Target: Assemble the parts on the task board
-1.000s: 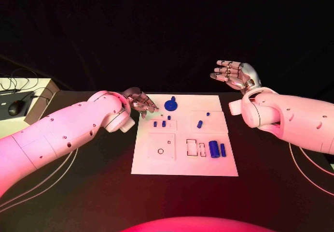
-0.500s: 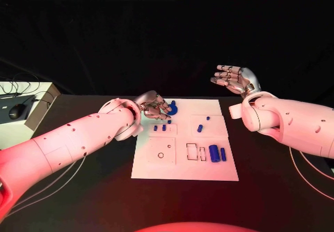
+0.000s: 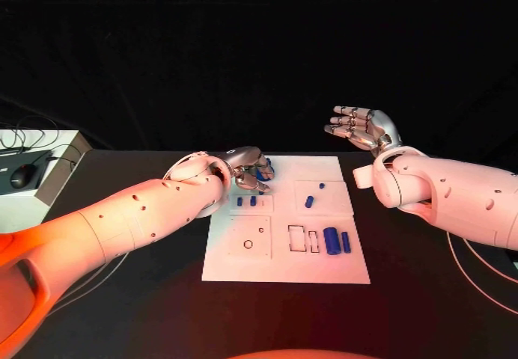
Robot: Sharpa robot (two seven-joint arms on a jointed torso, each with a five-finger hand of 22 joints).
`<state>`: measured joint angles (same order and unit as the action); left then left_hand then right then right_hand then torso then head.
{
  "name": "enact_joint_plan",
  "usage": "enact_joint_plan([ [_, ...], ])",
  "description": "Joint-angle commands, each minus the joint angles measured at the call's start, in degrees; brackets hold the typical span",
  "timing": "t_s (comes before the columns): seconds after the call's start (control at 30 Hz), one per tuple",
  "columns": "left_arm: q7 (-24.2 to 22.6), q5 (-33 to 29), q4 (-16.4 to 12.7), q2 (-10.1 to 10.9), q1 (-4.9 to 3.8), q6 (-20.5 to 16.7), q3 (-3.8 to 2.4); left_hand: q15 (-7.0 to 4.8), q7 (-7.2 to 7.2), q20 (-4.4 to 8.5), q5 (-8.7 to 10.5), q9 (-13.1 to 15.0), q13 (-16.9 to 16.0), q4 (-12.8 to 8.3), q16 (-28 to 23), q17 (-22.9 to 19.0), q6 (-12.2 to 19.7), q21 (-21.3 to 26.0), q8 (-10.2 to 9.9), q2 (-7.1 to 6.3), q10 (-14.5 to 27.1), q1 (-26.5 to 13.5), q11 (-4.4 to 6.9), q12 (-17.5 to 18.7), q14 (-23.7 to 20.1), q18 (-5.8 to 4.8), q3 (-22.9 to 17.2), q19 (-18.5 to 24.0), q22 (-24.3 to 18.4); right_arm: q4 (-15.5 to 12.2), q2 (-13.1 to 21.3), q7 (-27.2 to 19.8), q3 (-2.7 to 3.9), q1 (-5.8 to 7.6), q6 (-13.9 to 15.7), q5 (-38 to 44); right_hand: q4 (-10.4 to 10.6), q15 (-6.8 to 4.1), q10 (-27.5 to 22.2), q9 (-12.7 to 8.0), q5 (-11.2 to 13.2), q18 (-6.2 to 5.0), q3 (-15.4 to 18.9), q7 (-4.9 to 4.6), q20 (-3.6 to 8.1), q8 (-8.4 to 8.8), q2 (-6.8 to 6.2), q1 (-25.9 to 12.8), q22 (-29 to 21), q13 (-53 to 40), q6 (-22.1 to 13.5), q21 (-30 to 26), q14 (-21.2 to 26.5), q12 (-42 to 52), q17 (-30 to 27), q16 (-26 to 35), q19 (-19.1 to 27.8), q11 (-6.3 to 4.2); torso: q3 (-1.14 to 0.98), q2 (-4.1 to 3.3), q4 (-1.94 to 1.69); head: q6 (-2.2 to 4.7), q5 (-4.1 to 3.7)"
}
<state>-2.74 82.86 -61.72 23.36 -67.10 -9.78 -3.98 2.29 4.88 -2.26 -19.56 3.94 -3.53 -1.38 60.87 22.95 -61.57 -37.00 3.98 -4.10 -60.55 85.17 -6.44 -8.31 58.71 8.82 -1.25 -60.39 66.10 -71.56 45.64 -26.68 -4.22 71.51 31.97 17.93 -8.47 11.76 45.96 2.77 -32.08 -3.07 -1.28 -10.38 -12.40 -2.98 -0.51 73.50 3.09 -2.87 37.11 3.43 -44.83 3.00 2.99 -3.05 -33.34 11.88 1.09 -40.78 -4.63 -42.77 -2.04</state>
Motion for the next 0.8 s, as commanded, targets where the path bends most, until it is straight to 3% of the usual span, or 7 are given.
enact_joint_plan([
  [0.03, 0.8, 4.0, 0.5, -0.4, -0.25, 2.6, 0.05, 0.28, 0.06, -0.18, 0.01, -0.1, 0.0, 0.2, 1.2, -0.9, -0.4, 0.2, -0.3, -0.36, 0.3, -0.5, -0.38, 0.4, -0.6, 0.46, -0.4, 0.2, 0.5, -0.1, -0.1, -0.7, 0.02, 0.00, -1.1, -0.1, -0.3, -0.22, 0.3, 0.0, -0.2, 1.01, 0.2, -3.64, 0.00, 0.32, 0.40, -0.6, -0.1, 0.0, 0.4, -0.3, -0.3, -0.1, -0.1, 0.2, 0.1, 0.07, 0.04, -0.24, 0.17, -0.12, 0.05],
  [0.27, 2.2, 4.6, 1.2, -1.0, -0.52, 4.2, 0.12, 0.25, 0.17, -0.29, -0.10, -0.1, 0.0, -0.1, 5.8, -2.2, -1.0, -1.1, -0.4, -0.55, -0.8, -0.7, -0.22, 0.6, -1.1, 1.00, -1.8, -0.2, 3.1, -0.2, 0.0, -0.7, 0.02, 0.01, -1.2, -0.2, -0.2, -0.23, 0.3, 0.0, -0.2, 1.02, 0.2, -3.65, -0.01, 0.32, 0.45, -0.6, -0.1, 0.0, 0.4, -0.3, -0.3, -0.1, -0.1, 0.2, 0.0, 0.07, 0.00, -0.16, 0.08, -0.26, -0.09],
  [0.8, 4.5, 5.8, 2.3, -1.5, -0.58, 5.9, 0.24, -0.20, 0.89, -0.13, -0.12, -0.1, 0.0, 0.2, 9.3, -3.9, -1.0, -1.8, -0.4, -1.13, -3.4, -1.4, 0.50, 1.2, -0.4, 1.30, -3.0, -1.1, 5.8, -0.3, 0.0, -0.8, 0.02, 0.01, -1.2, -0.2, -0.2, -0.23, 0.3, 0.0, -0.2, 1.02, 0.2, -3.65, -0.01, 0.32, 0.45, -0.6, -0.1, 0.0, 0.4, -0.3, -0.3, -0.1, -0.1, 0.2, 0.0, 0.07, 0.01, -0.16, 0.05, -0.61, -0.39],
])
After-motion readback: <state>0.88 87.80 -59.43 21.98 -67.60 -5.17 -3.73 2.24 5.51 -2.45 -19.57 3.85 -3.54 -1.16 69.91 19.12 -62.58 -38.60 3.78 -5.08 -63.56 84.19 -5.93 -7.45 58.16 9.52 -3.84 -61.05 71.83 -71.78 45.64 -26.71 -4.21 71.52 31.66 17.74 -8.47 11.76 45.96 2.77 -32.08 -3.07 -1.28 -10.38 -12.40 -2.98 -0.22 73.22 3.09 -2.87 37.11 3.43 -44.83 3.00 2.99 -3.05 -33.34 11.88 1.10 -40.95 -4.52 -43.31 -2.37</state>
